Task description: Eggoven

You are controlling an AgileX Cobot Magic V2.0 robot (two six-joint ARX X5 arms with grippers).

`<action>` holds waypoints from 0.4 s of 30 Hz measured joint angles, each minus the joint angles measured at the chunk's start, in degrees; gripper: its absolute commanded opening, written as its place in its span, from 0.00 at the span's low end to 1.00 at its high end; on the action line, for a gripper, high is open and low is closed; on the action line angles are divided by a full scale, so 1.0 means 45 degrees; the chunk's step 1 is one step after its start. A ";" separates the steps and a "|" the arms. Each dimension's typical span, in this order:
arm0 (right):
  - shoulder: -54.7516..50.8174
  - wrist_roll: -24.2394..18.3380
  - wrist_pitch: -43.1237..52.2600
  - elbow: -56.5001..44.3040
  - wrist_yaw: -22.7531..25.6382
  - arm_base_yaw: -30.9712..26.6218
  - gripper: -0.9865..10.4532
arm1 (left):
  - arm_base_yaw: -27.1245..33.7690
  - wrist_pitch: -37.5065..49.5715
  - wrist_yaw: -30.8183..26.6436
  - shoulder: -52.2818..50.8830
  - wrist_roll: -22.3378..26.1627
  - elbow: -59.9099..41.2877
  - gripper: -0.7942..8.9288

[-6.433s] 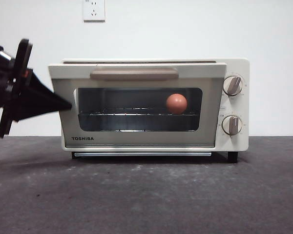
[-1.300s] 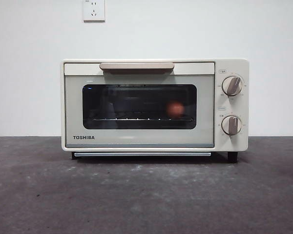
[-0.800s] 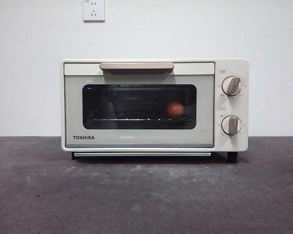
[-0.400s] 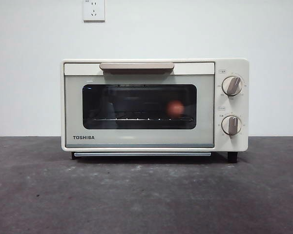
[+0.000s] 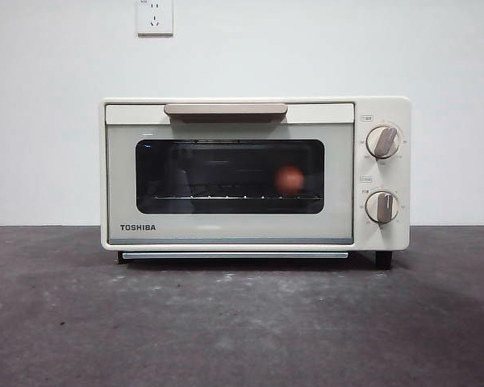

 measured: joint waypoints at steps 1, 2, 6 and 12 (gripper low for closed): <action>-0.0185 -0.0005 0.0039 -0.0272 0.0005 0.0000 0.09 | 0.0000 0.0000 0.0000 0.0000 0.0000 0.0000 0.09; -0.0350 -0.0005 0.0121 -0.0544 0.0000 0.0000 0.09 | 0.0000 0.0000 0.0000 0.0000 0.0000 0.0000 0.09; -0.0393 0.0019 -0.0277 -0.1098 0.0000 0.0000 0.09 | 0.0000 0.0000 0.0000 0.0000 0.0000 0.0000 0.09; -0.0379 0.0034 -0.0758 -0.1098 0.0000 0.0000 0.09 | 0.0000 0.0000 0.0005 0.0000 0.0000 0.0000 0.09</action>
